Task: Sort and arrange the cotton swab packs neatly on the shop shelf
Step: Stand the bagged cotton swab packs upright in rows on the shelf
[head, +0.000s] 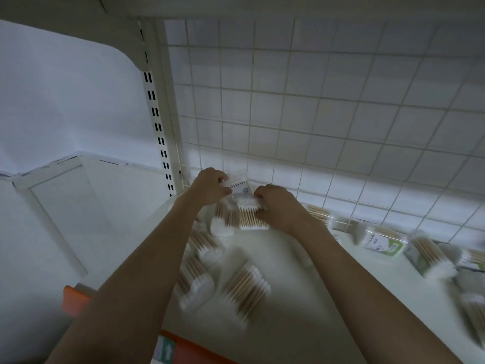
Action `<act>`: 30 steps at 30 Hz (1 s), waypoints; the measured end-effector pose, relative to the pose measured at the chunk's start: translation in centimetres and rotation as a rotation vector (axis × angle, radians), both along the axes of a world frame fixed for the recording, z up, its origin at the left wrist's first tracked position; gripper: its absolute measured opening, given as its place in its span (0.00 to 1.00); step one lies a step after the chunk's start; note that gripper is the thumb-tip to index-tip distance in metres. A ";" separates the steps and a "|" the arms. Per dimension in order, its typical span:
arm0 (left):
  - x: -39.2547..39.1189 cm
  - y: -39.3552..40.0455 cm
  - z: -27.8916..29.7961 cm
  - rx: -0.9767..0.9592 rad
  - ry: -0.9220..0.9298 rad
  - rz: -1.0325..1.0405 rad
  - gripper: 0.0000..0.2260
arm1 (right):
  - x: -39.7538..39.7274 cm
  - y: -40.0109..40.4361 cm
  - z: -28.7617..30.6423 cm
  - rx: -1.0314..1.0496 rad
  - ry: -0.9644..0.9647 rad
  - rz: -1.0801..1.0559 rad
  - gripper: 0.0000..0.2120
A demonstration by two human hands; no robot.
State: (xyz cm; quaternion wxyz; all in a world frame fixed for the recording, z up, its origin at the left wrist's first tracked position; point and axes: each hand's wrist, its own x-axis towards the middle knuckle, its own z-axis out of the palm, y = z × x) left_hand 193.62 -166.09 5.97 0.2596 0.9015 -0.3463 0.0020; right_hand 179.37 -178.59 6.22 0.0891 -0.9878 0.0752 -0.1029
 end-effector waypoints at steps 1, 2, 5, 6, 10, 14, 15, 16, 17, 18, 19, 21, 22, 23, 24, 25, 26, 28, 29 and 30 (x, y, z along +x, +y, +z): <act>-0.3 0.2 0.4 -0.006 -0.025 0.002 0.13 | -0.6 -0.1 0.4 0.039 -0.025 -0.010 0.15; -0.6 0.4 1.0 -0.013 -0.049 0.005 0.16 | -1.2 -0.3 0.9 0.074 -0.051 -0.021 0.15; -2.7 1.4 2.8 -0.067 -0.145 -0.007 0.16 | -3.7 -0.9 2.7 0.117 -0.127 -0.055 0.16; -3.7 1.8 3.4 -0.112 -0.166 -0.013 0.16 | -4.7 -1.1 3.2 0.123 -0.157 -0.070 0.16; -9.1 2.8 4.1 -0.247 -0.198 -0.046 0.14 | -9.8 -1.0 4.6 0.161 -0.276 -0.167 0.15; -15.2 3.0 3.5 -0.329 -0.205 -0.120 0.12 | -15.8 0.6 4.5 0.162 -0.363 -0.247 0.14; -16.7 2.9 3.3 -0.343 -0.200 -0.147 0.13 | -17.3 1.1 4.3 0.165 -0.375 -0.264 0.14; -18.1 2.7 3.2 -0.355 -0.193 -0.176 0.13 | -18.8 1.5 4.1 0.168 -0.381 -0.285 0.13; -19.5 2.5 3.1 -0.363 -0.188 -0.202 0.13 | -20.3 1.8 3.8 0.168 -0.387 -0.311 0.14; -20.8 2.2 3.1 -0.370 -0.186 -0.227 0.13 | -21.8 2.0 3.5 0.163 -0.396 -0.343 0.14; -22.2 1.9 3.1 -0.375 -0.186 -0.249 0.13 | -23.3 2.1 3.3 0.154 -0.407 -0.377 0.15; -24.7 1.3 3.2 -0.384 -0.183 -0.290 0.14 | -26.4 2.0 3.0 0.146 -0.427 -0.449 0.16; -25.9 1.0 3.1 -0.389 -0.183 -0.311 0.14 | -27.9 1.9 3.0 0.141 -0.437 -0.477 0.16; -27.1 0.6 3.1 -0.395 -0.183 -0.332 0.14 | -29.3 1.7 3.0 0.134 -0.447 -0.501 0.16; -28.4 0.1 3.0 -0.403 -0.180 -0.350 0.13 | -30.7 1.5 3.0 0.123 -0.455 -0.520 0.16; -29.6 -0.4 2.9 -0.413 -0.175 -0.365 0.13 | -32.0 1.1 3.0 0.110 -0.459 -0.534 0.17; -30.9 -1.0 2.8 -0.424 -0.168 -0.377 0.13 | -33.3 0.7 3.0 0.096 -0.459 -0.542 0.19; -33.5 -2.3 2.6 -0.441 -0.144 -0.398 0.13 | -35.9 -0.5 2.8 0.081 -0.450 -0.554 0.21; -34.9 -3.1 2.5 -0.447 -0.124 -0.408 0.13 | -37.2 -1.3 2.8 0.081 -0.442 -0.562 0.21; -36.3 -4.0 2.5 -0.450 -0.106 -0.415 0.14 | -38.6 -2.0 2.6 0.085 -0.435 -0.570 0.20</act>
